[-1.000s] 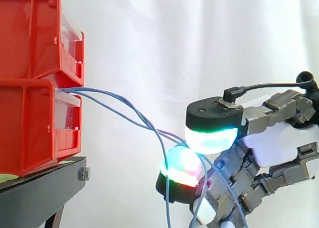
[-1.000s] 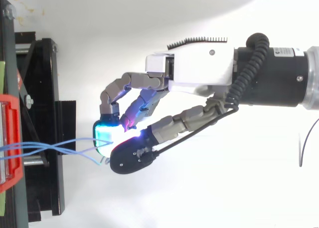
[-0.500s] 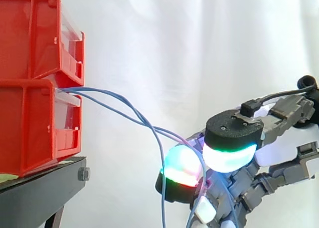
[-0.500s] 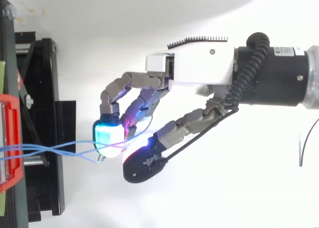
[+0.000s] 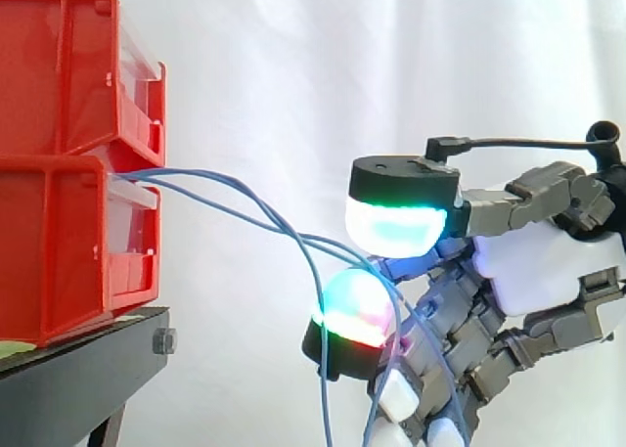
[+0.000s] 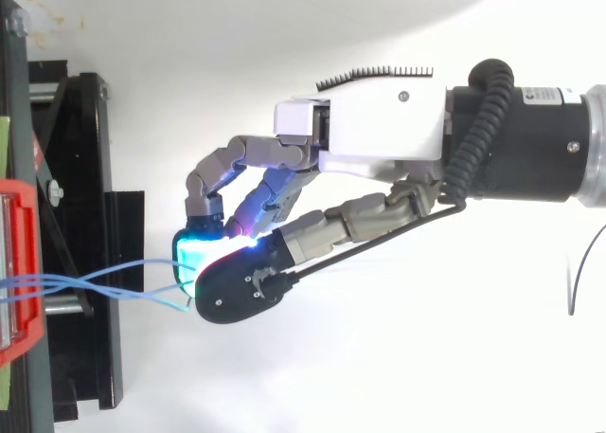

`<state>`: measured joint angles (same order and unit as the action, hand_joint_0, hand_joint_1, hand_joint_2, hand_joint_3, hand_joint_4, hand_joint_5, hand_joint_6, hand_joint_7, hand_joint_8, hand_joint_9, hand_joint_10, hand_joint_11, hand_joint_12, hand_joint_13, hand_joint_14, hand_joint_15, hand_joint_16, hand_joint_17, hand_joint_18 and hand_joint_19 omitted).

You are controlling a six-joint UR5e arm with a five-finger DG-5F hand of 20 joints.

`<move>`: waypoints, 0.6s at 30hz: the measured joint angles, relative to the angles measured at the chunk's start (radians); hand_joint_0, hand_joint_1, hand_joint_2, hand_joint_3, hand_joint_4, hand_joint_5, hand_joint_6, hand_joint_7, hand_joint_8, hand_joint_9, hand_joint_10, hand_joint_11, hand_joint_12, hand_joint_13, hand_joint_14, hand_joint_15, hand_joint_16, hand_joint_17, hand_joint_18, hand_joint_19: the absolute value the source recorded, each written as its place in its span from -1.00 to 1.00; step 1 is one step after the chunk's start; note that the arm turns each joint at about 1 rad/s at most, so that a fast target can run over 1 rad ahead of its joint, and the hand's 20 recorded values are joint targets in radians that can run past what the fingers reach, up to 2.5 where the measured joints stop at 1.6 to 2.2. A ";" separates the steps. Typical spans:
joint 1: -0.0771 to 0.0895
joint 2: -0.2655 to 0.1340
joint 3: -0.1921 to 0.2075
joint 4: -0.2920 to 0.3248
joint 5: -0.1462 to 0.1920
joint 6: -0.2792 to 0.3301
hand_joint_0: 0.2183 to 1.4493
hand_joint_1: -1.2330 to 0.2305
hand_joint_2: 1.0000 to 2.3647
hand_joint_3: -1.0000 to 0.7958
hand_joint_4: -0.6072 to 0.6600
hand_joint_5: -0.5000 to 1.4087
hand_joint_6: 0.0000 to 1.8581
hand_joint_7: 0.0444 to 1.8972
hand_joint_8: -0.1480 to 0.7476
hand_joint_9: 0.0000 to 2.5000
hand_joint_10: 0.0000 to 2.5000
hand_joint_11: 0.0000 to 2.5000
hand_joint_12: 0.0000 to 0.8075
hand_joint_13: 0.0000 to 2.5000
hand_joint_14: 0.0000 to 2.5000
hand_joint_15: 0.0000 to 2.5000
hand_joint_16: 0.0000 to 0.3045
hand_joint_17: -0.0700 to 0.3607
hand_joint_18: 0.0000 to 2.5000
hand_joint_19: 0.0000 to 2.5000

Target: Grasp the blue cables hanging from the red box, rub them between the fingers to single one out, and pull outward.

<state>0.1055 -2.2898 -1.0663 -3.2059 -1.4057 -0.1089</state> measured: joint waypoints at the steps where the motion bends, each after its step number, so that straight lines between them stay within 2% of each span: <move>1: 0.000 0.001 0.000 0.000 0.000 0.000 -0.38 0.02 -0.99 -0.31 0.30 -0.63 -0.20 0.15 0.00 -0.40 -0.99 -0.68 -0.11 -0.43 -0.99 -0.73 -0.69 -0.18 -0.50 -0.53; 7: -0.001 0.005 0.001 0.000 -0.001 0.000 -0.37 -0.10 -0.98 -0.21 0.31 -0.64 -0.20 0.13 0.01 -0.41 -0.99 -0.68 -0.10 -0.43 -0.99 -0.73 -0.69 -0.18 -0.50 -0.53; 13: 0.000 0.005 0.001 0.000 -0.001 0.000 -0.37 -0.25 -0.98 -0.20 0.33 -0.65 -0.19 0.12 0.00 -0.42 -0.99 -0.67 -0.11 -0.43 -0.99 -0.73 -0.69 -0.18 -0.50 -0.54; 18: 0.000 0.006 0.001 0.000 -0.001 -0.001 -0.36 -0.31 -0.98 -0.22 0.33 -0.66 -0.17 0.10 -0.01 -0.44 -0.99 -0.67 -0.12 -0.43 -0.99 -0.73 -0.69 -0.18 -0.50 -0.54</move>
<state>0.1053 -2.2842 -1.0654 -3.2059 -1.4067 -0.1102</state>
